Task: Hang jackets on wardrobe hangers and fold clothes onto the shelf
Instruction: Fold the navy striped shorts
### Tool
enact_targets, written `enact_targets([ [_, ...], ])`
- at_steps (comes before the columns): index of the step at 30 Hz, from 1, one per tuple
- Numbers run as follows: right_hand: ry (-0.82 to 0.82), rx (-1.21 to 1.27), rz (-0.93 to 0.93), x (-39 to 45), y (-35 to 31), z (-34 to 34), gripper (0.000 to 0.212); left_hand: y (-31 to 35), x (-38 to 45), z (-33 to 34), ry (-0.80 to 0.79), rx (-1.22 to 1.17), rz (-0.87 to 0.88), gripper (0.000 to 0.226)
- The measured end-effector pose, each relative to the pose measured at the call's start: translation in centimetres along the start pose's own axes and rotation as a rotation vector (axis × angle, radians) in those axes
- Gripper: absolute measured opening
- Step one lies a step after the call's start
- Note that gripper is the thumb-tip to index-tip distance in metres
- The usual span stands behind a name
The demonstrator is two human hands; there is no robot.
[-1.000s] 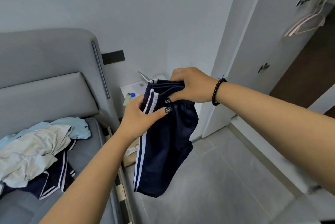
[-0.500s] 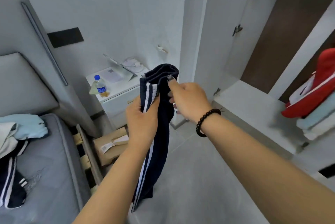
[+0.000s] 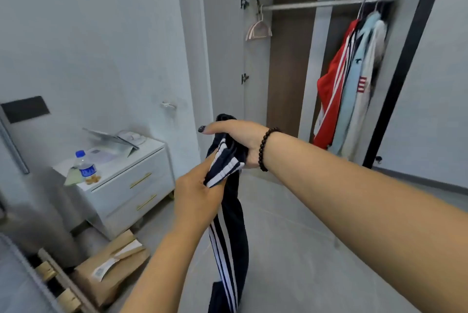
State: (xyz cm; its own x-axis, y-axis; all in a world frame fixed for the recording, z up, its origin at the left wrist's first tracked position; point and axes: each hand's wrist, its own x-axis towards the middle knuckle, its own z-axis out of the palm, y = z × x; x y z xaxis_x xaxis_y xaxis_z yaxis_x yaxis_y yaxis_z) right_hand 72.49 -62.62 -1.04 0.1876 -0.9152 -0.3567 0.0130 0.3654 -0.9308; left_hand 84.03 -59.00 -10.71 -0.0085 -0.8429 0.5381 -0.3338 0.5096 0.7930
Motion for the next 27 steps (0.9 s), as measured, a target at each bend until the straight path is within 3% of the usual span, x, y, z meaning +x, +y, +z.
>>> enact_targets([
  [3,0.056,-0.036,-0.057,-2.7,-2.3,3.2,0.018,3.0,0.4,-3.4,0.027,-0.070,-0.017,0.032],
  [9,0.138,0.170,-0.249,-8.5,-6.9,6.3,0.023,10.7,1.1,-8.5,0.038,-0.062,0.139,0.026],
  [15,0.147,0.256,-0.421,-17.9,-7.0,3.1,0.030,15.7,-3.8,-7.5,0.030,-0.022,0.246,0.064],
  [21,0.320,0.240,-0.445,-27.5,-0.6,-5.2,0.033,13.4,-13.6,-0.7,-0.240,0.225,0.283,0.076],
  [27,0.678,0.143,-0.195,-36.9,9.1,-13.0,0.018,7.5,-23.0,6.2,-0.624,0.567,0.395,0.075],
])
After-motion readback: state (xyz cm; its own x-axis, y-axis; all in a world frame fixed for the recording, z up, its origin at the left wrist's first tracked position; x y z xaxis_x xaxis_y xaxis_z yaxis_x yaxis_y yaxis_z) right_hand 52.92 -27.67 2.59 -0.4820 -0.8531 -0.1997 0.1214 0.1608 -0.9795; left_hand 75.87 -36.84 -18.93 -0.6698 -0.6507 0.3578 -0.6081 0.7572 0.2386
